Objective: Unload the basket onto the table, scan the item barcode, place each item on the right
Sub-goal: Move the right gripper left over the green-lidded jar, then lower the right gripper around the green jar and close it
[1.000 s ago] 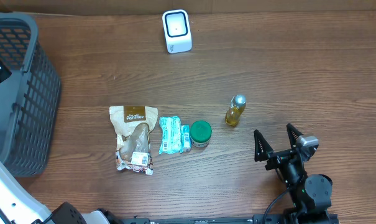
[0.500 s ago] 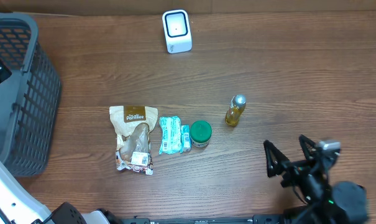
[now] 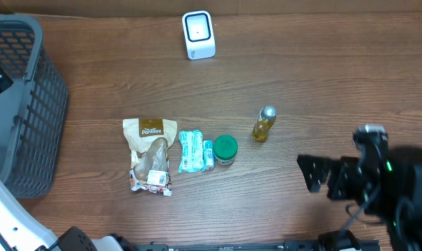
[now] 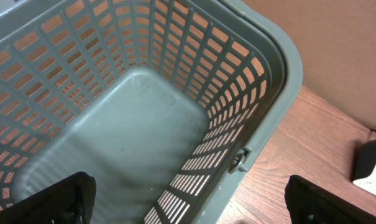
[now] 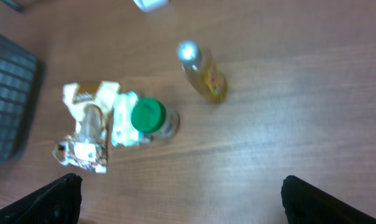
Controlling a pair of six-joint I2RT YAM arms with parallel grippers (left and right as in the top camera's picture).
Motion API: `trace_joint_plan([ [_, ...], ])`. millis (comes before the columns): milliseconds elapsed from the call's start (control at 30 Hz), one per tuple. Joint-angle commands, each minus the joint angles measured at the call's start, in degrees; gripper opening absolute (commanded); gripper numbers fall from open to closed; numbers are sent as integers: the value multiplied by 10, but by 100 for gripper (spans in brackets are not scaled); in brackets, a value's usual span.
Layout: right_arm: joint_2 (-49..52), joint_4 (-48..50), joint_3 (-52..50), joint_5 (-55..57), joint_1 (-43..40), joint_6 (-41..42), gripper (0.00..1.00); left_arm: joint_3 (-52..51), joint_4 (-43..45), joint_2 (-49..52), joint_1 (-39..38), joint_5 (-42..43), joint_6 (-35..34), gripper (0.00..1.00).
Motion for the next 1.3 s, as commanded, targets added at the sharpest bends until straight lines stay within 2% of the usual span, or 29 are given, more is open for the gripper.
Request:
trace_joint_plan([
  [0, 65, -3, 25, -12, 1, 0, 100, -3, 2, 2, -1, 6, -3, 99],
  [100, 108, -5, 24, -60, 1, 0, 100, -3, 2, 2, -1, 6, -3, 100],
  [133, 120, -3, 24, -78, 1, 0, 95, -3, 2, 2, -1, 6, -3, 100],
  [200, 144, 1, 24, -91, 1, 6, 63, -3, 2, 2, -1, 6, -3, 100],
  [233, 153, 1, 24, -85, 1, 24, 51, -3, 2, 2, -1, 6, -3, 100],
  [300, 167, 1, 24, -63, 2, 85, 34, -3, 2, 2, -1, 6, -3, 100],
  [333, 171, 2, 24, -52, 6, 111, 29, -3, 2, 2, -1, 6, -3, 99],
  [367, 174, 2, 24, -36, 13, 139, 27, -3, 2, 2, -1, 7, -3, 100],
  [500, 186, 6, 23, 42, 62, 258, 41, -3, 2, 2, -1, 6, -3, 100],
  [667, 229, 43, 17, 96, 165, 337, 67, -3, 2, 2, -1, 6, -3, 100],
  [767, 269, 68, 11, 118, 226, 381, 76, -3, 2, 2, -1, 6, -3, 100],
  [800, 286, 75, 11, 132, 248, 397, 82, -3, 2, 2, -1, 6, -3, 100],
  [867, 321, 86, 11, 165, 288, 424, 100, -3, 2, 2, -1, 6, -3, 100],
  [1033, 411, 160, 11, 185, 354, 441, 100, -3, 2, 2, -1, 6, -3, 100],
  [1167, 462, 238, 11, 107, 362, 452, 100, -3, 2, 2, -1, 6, -3, 99],
  [1267, 487, 255, 11, 104, 362, 452, 100, -3, 2, 2, -1, 6, -3, 99],
])
